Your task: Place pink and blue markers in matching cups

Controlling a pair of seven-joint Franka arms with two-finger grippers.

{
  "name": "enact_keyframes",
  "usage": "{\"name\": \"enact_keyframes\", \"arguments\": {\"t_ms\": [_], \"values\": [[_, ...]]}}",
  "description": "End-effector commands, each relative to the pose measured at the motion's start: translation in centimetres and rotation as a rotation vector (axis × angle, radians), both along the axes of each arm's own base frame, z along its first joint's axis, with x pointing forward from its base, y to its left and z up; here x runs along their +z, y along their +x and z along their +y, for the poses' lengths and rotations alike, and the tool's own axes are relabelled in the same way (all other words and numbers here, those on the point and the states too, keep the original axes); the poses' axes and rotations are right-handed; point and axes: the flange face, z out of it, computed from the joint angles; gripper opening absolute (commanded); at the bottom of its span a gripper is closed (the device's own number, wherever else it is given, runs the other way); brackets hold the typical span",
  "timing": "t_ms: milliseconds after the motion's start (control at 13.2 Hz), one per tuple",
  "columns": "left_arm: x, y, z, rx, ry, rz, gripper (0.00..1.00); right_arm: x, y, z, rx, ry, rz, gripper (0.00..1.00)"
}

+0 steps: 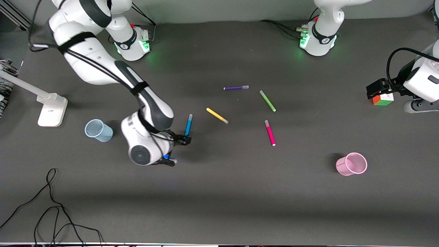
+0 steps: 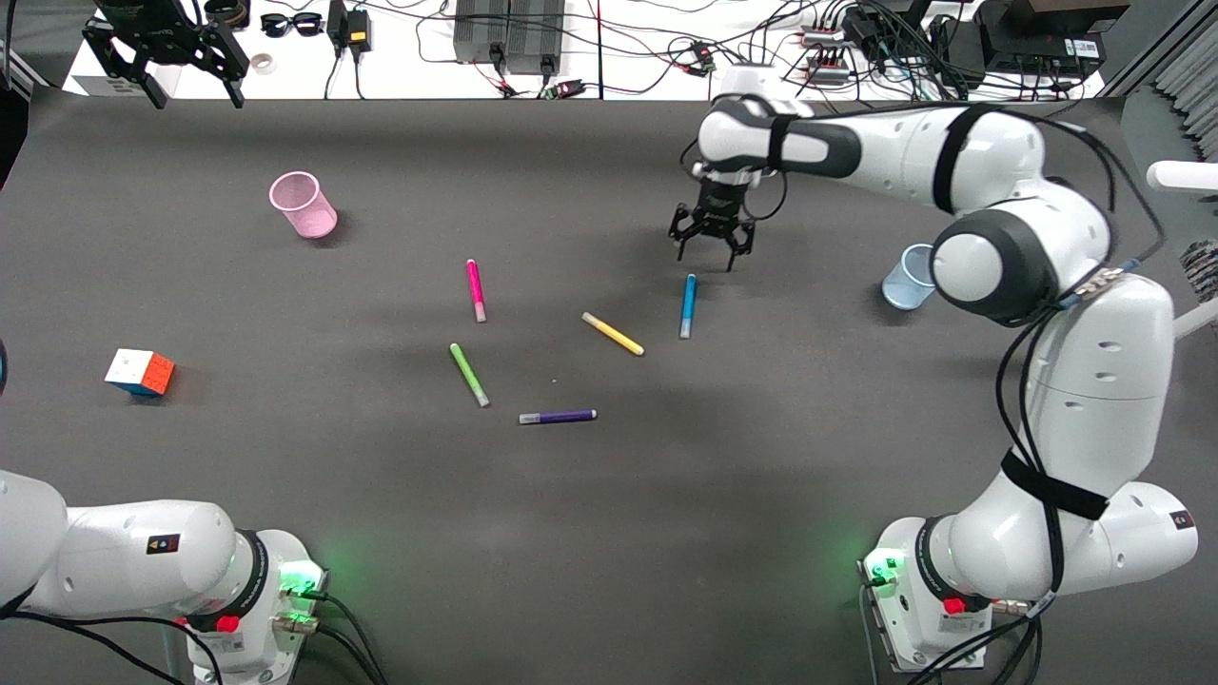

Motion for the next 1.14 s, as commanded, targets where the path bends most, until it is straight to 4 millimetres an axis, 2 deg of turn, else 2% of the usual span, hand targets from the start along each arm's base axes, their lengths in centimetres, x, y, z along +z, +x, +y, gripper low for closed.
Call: {"name": "enact_keyframes", "arguments": {"t_ms": [0, 379, 530, 606, 757, 833, 909, 1060], "values": [[0.3, 0.1, 0.0, 0.015, 0.016, 0.007, 1.0, -1.3, 0.4, 0.9, -0.063, 0.012, -0.006, 1.0], [0.1, 0.8, -0.6, 0.001, 0.015, 0.001, 1.0, -2.7, 0.3, 1.1, -0.048, 0.004, -0.029, 0.98], [-0.9, 1.8, -0.6, 0.001, 0.011, 0.012, 1.0, -3.0, 0.3, 1.0, -0.039, -0.007, -0.036, 0.98], [-2.1, 2.3, -1.2, -0.01, 0.012, 0.03, 1.0, -3.1, 0.3, 1.1, -0.04, -0.005, -0.038, 0.94], [-5.0, 3.7, -4.2, -0.07, 0.046, 0.058, 1.0, -3.6, 0.1, 0.9, -0.039, -0.008, -0.035, 0.91], [-6.6, 4.7, -6.3, -0.109, 0.051, 0.048, 1.0, -3.6, 0.0, 0.9, -0.038, -0.009, -0.036, 0.88], [-8.1, 5.6, -7.7, -0.132, 0.044, 0.044, 1.0, -3.7, 0.0, 0.8, -0.04, -0.011, -0.032, 0.85], [-12.3, 7.1, -11.9, -0.192, 0.03, 0.06, 1.0, -4.1, -0.4, 0.9, -0.037, -0.012, -0.023, 0.74]]}}
